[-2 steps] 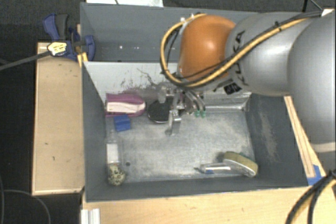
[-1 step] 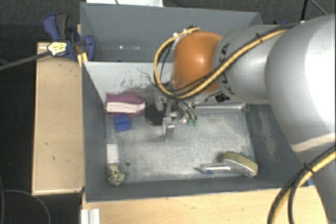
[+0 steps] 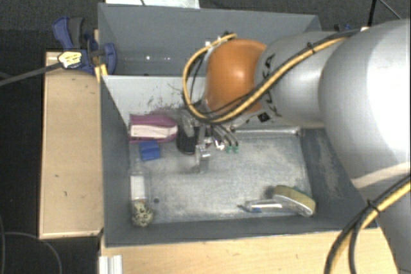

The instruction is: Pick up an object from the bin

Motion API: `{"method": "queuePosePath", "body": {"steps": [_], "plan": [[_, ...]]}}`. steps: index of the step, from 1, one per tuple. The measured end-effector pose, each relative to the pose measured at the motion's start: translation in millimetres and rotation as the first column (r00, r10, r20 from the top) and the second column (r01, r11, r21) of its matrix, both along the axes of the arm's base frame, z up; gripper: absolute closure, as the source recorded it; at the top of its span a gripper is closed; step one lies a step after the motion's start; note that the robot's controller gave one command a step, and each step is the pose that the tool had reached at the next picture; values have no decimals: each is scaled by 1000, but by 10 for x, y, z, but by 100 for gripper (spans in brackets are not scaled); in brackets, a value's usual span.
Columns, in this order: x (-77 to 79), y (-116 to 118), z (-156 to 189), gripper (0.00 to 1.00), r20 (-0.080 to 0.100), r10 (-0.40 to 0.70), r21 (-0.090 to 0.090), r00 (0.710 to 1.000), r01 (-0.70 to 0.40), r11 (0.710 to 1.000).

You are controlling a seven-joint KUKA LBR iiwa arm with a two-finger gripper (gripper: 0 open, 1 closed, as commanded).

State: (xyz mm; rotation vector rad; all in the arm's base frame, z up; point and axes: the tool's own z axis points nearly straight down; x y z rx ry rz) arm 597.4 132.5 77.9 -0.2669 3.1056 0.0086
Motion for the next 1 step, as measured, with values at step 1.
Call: {"method": "queuePosePath", "body": {"steps": [1], "plan": [[7,-46,-5,0,0,109,-1,994,-109,994]]}}
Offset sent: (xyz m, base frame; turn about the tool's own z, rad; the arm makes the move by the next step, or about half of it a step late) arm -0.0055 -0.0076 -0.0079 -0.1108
